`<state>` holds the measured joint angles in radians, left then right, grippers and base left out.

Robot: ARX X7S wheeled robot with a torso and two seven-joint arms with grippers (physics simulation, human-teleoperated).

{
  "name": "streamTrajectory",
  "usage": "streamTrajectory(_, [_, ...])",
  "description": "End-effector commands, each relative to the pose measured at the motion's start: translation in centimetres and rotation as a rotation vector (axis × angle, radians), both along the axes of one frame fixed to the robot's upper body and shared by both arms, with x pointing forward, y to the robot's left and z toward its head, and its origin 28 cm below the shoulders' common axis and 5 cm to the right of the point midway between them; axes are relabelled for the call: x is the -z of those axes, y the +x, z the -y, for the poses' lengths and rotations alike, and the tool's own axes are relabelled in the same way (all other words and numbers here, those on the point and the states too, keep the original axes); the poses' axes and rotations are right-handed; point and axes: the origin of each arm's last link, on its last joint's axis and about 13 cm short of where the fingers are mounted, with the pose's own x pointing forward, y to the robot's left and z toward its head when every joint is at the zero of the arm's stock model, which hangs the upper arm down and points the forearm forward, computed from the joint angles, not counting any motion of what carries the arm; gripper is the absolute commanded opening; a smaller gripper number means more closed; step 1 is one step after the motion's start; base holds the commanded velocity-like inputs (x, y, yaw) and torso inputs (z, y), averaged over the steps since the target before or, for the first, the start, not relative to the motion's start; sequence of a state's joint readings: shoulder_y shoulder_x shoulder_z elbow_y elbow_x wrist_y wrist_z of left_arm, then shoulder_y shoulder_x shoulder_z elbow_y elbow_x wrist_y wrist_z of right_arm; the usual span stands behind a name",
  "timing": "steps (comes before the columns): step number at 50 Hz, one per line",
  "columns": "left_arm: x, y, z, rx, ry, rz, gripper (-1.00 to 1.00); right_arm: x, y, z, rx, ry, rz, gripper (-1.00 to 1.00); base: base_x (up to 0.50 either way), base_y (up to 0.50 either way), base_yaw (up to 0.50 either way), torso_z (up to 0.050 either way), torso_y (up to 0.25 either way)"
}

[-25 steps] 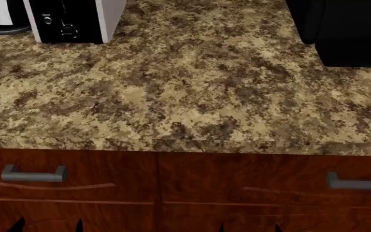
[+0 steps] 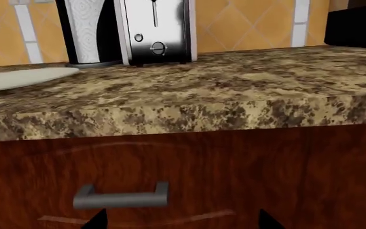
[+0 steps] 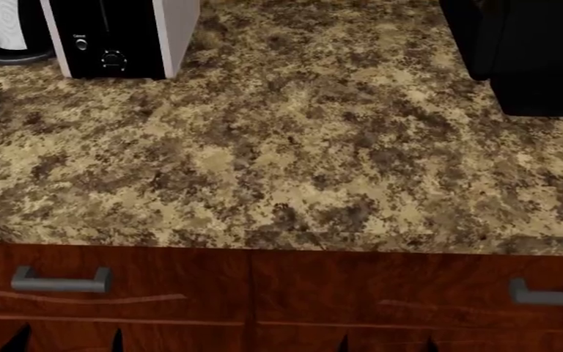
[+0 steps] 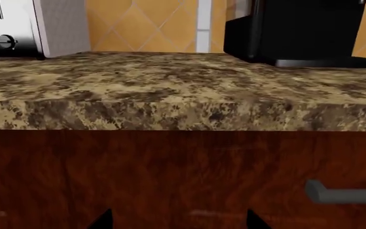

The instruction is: Place the toasted item on a plate.

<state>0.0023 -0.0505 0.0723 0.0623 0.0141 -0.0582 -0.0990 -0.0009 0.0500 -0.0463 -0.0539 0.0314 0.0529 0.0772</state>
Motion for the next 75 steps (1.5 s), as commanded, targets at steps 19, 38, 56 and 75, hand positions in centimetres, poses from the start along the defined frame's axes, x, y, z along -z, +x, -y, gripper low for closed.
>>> streamTrajectory(19, [-2.1, 0.1, -0.1, 0.018, 0.012, 0.031, 1.0, -2.4, 0.3, -0.2, 0.026, -0.121, 0.051, 1.0, 0.0, 0.21, 0.0, 0.05, 0.0])
streamTrajectory(38, [-3.5, 0.1, -0.1, 0.018, 0.019, 0.059, 1.0, -4.2, 0.0, -0.6, 0.009, -0.125, 0.093, 1.0, 0.02, 0.5, 0.0, 0.05, 0.0])
streamTrajectory(56, [-8.6, 1.0, -1.2, -0.021, 0.061, 0.168, 1.0, -8.0, 0.8, -0.5, 0.001, -0.133, 0.155, 1.0, 0.02, 0.5, 0.0, 0.05, 0.0])
streamTrajectory(75, [-12.1, 2.2, -2.1, -0.054, 0.093, 0.234, 1.0, -10.5, 3.0, -0.3, -0.003, -0.12, 0.185, 1.0, 0.02, 0.5, 0.0, 0.05, 0.0])
